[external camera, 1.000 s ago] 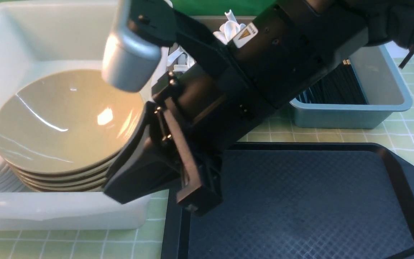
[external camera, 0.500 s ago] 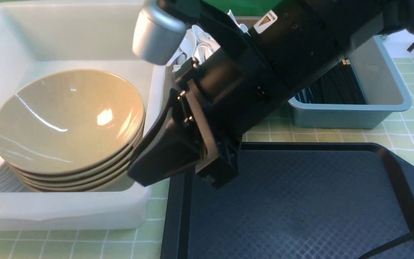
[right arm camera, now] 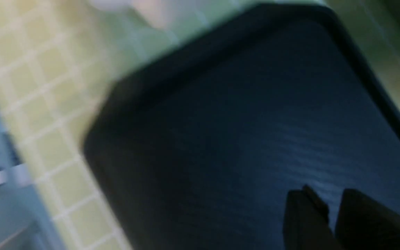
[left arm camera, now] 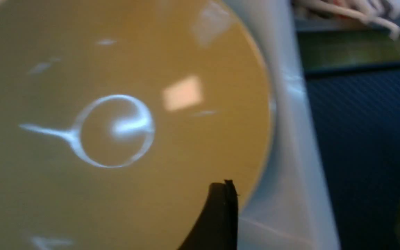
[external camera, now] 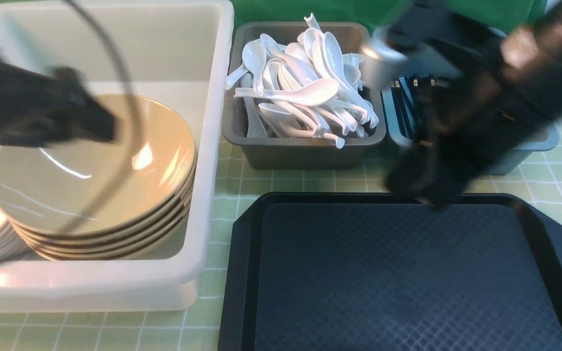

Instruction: On green table put chopsticks spoon bowls plates into blue grey white boxes.

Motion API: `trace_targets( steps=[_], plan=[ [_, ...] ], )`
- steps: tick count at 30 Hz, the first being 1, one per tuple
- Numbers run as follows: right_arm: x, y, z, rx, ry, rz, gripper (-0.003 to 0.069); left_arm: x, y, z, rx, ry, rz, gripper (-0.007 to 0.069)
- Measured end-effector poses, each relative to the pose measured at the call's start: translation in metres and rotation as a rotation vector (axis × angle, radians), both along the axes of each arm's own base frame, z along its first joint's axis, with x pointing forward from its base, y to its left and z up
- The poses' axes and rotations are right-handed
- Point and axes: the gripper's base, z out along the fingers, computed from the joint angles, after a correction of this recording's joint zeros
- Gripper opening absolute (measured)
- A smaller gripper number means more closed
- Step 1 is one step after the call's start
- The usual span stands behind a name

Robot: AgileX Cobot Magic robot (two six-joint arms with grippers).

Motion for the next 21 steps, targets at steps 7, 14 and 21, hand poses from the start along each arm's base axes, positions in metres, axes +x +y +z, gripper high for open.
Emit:
trace_targets(
  steps=[7, 14, 21],
  plan=[
    [-0.059, -0.049, 0.003, 0.094, -0.256, -0.171, 0.0161, -0.037, -0.039, 0.006, 0.011, 0.004, -0.253, 0.028],
    [-0.137, -0.096, -0.023, 0.272, -0.482, -0.21, 0.0172, -0.106, -0.02, 0.009, -0.032, -0.097, -0.26, 0.0029],
    [-0.187, -0.126, -0.08, 0.399, -0.587, -0.247, 0.0181, -0.166, -0.005, -0.038, -0.164, -0.138, -0.248, -0.0001]
  ],
)
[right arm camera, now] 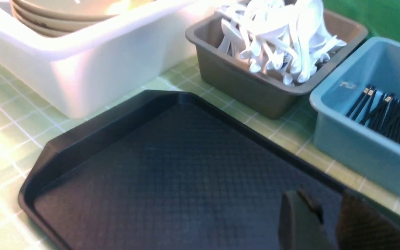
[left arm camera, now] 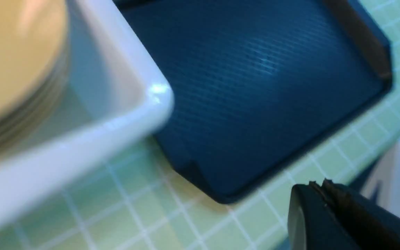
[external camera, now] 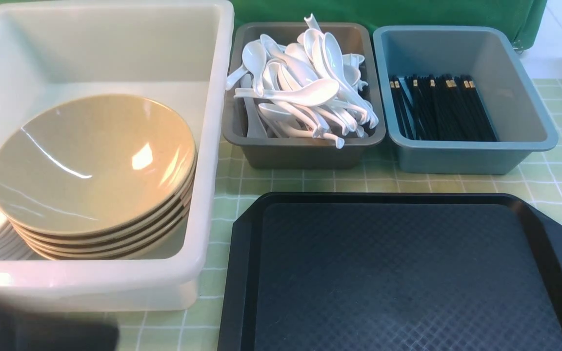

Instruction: On green table put chopsticks spoon bowls plates into blue grey white boxes.

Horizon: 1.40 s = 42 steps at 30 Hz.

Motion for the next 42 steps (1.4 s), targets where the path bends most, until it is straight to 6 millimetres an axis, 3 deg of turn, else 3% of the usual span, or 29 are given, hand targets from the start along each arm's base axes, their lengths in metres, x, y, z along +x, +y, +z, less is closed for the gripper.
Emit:
trace_targets(
  steps=[1, 4, 8, 30, 36, 42],
  plan=[
    [-0.007, -0.004, -0.009, 0.018, -0.006, -0.003, 0.018, -0.012, 0.0, -0.013, -0.07, 0.003, -0.006, -0.0001],
    [-0.014, -0.008, -0.015, 0.03, -0.012, -0.003, 0.0163, -0.025, 0.0, -0.025, -0.166, 0.002, -0.011, -0.0001],
    [-0.02, -0.011, -0.016, 0.045, -0.05, 0.0, 0.0046, -0.038, 0.002, -0.039, -0.237, 0.001, -0.008, -0.0001],
    [-0.021, -0.012, -0.021, -0.004, -0.027, 0.01, 0.0025, -0.037, 0.004, -0.04, -0.236, -0.007, 0.029, -0.0001],
    [-0.021, -0.012, -0.021, -0.005, -0.028, 0.011, 0.0027, -0.017, 0.026, -0.054, 0.072, -0.325, 0.121, -0.0001],
    [-0.021, -0.012, -0.021, -0.007, -0.029, 0.011, 0.0029, -0.014, 0.044, -0.057, 0.133, -0.776, 0.281, -0.0001]
  ],
)
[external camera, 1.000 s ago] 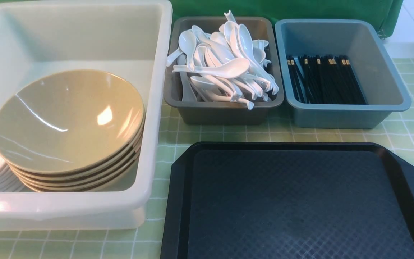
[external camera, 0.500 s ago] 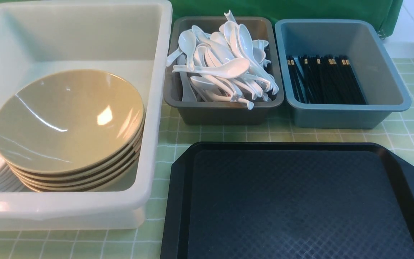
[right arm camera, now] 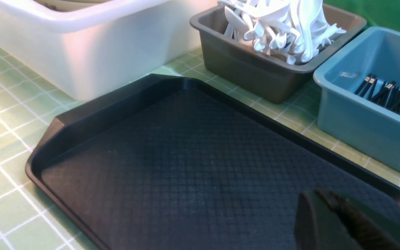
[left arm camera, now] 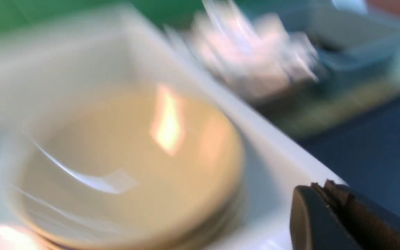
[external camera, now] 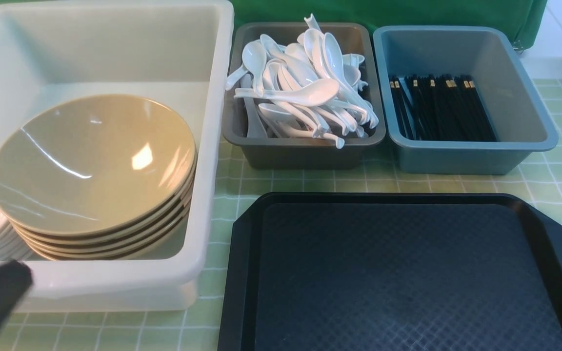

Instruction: On green table put chopsticks spoon bowls plates into blue grey white boxes.

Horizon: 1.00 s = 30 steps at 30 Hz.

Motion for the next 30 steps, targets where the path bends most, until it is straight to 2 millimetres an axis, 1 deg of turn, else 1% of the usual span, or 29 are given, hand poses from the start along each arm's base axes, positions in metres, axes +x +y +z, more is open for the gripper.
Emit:
trace_targets(
  steps=[1, 2, 3, 4, 5, 6, 7, 8, 11, 13, 26, 30],
  plan=[
    [0.0, 0.0, 0.0, 0.0, 0.0, 0.0, 0.0029, 0.001, 0.002, -0.005, 0.003, -0.04, 0.036, -0.0001],
    [0.0, 0.0, 0.0, 0.0, 0.0, 0.0, 0.003, 0.001, 0.003, -0.01, -0.006, -0.05, 0.056, -0.0001],
    [0.0, 0.0, 0.0, 0.0, 0.0, 0.0, 0.0031, 0.002, 0.004, -0.02, -0.017, -0.045, 0.092, -0.0001],
    [0.0, 0.0, 0.0, 0.0, 0.0, 0.0, 0.0032, 0.002, 0.005, -0.023, -0.03, -0.041, 0.105, -0.0001],
    [0.0, 0.0, 0.0, 0.0, 0.0, 0.0, 0.0034, 0.003, 0.006, -0.032, -0.047, -0.025, 0.132, -0.0001],
    [0.0, 0.0, 0.0, 0.0, 0.0, 0.0, 0.0035, 0.005, 0.007, -0.046, -0.062, 0.006, 0.159, -0.0001],
    [0.0, 0.0, 0.0, -0.001, 0.0, 0.0, 0.0036, 0.006, 0.007, -0.054, -0.063, 0.024, 0.168, -0.0001],
    [0.0, 0.0, 0.0, -0.001, 0.0, 0.0, 0.0036, 0.008, 0.006, -0.067, -0.059, 0.057, 0.173, -0.0001],
    [0.0, 0.0, 0.0, -0.001, 0.001, 0.0, 0.0037, 0.011, 0.006, -0.093, -0.051, 0.142, 0.18, -0.0001],
    [0.0, 0.0, 0.0, -0.001, 0.001, 0.0, 0.0038, 0.011, 0.006, -0.106, -0.048, 0.196, 0.188, -0.0001],
    [0.0, 0.0, 0.0, 0.0, 0.0, 0.0, 0.0047, 0.012, 0.008, -0.106, -0.074, 0.201, 0.245, -0.0001],
    [0.0, 0.0, 0.0, 0.0, 0.0, 0.0, 0.0047, 0.013, 0.009, -0.105, -0.117, 0.194, 0.276, -0.0001]
  ],
)
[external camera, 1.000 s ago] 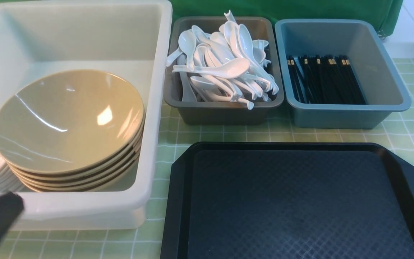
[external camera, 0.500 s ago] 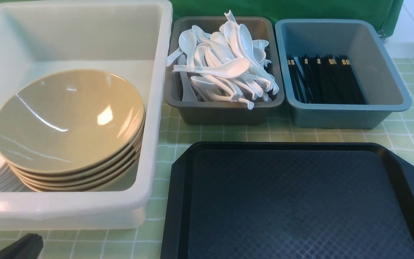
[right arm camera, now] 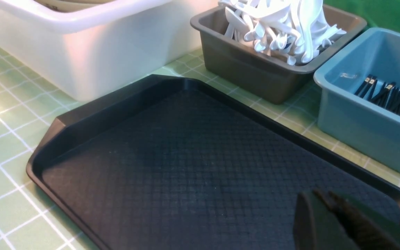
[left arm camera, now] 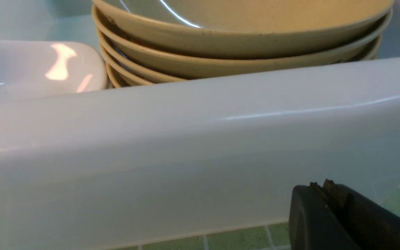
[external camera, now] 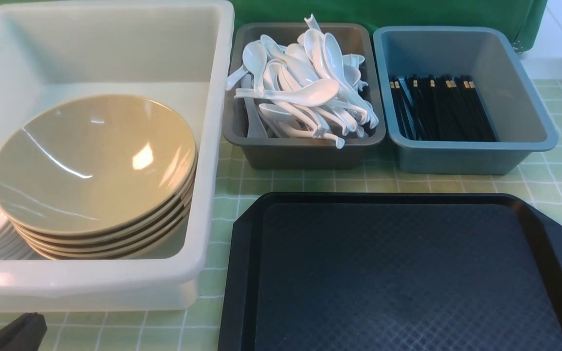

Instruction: On green table put chopsticks spoon bowls plates into blue grey white boxes.

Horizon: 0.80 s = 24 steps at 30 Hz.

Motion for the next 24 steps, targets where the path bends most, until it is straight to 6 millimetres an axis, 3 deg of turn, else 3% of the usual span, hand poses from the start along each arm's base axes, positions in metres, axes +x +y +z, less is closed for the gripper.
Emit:
trace_targets(
  steps=[24],
  plan=[
    [0.0, 0.0, 0.0, 0.0, 0.0, 0.0, 0.0053, 0.0003, 0.0007, 0.0002, -0.038, -0.001, 0.03, -0.0001]
  ],
)
